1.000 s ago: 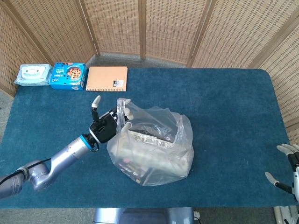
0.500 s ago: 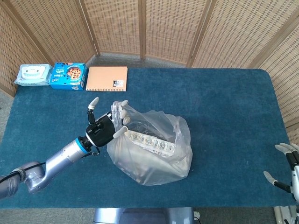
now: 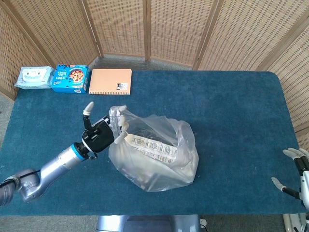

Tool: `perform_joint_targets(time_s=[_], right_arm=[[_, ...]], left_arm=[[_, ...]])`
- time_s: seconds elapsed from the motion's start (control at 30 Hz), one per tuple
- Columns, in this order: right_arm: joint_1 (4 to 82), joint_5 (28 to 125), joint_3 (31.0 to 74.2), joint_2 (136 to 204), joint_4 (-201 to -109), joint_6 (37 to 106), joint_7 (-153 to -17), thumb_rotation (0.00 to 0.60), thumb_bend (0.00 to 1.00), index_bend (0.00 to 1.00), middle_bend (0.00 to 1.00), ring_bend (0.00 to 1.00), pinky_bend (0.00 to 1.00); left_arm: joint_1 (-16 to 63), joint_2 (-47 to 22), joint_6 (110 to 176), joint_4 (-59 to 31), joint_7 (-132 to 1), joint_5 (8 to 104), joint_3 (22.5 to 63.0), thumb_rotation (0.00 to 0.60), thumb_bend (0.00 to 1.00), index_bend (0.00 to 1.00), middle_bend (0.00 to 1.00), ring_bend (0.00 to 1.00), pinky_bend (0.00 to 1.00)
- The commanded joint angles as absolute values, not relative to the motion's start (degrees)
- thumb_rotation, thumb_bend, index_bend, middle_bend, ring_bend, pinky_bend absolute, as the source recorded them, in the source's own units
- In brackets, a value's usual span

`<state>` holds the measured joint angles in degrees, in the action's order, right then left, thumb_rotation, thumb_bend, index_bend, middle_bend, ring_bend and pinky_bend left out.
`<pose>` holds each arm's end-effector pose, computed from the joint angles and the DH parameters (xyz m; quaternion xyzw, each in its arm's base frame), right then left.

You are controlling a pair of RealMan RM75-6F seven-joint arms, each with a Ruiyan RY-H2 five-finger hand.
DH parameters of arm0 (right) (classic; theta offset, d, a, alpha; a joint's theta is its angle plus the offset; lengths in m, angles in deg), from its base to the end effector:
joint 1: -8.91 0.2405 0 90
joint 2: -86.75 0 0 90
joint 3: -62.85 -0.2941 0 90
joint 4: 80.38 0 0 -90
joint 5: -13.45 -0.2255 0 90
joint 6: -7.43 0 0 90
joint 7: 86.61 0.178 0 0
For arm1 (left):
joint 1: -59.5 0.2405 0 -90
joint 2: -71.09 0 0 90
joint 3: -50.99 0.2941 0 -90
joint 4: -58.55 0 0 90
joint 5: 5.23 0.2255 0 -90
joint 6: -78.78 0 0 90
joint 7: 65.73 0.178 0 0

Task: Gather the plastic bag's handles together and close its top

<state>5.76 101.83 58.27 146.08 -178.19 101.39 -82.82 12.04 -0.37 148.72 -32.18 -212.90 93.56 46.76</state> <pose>-0.3430 -0.1753 0.2088 0.5311 -0.3827 0.4338 0.6191 -0.0916 0.3748 0.0657 0.0894 0.8027 0.4217 0.4121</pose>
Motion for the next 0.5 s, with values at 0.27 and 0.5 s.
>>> perform_joint_targets(time_s=[0.27, 0.5], right_arm=[[6.6, 101.9, 58.1, 146.2, -177.6, 100.4, -82.3, 0.546, 0.19, 0.23, 0.23, 0.17, 0.16], [6.7, 101.7, 58.0, 146.3, -177.3, 100.3, -82.0, 0.542, 0.19, 0.23, 0.23, 0.17, 0.16]], left_arm=[[12.0, 0.4, 149.8, -33.2, -202.7, 93.5, 47.9, 0.000, 0.28, 0.25, 0.40, 0.32, 0.29], [10.8, 0.2, 145.0, -34.8, -192.8, 91.8, 49.0, 0.000, 0.28, 0.23, 0.35, 0.31, 0.29]])
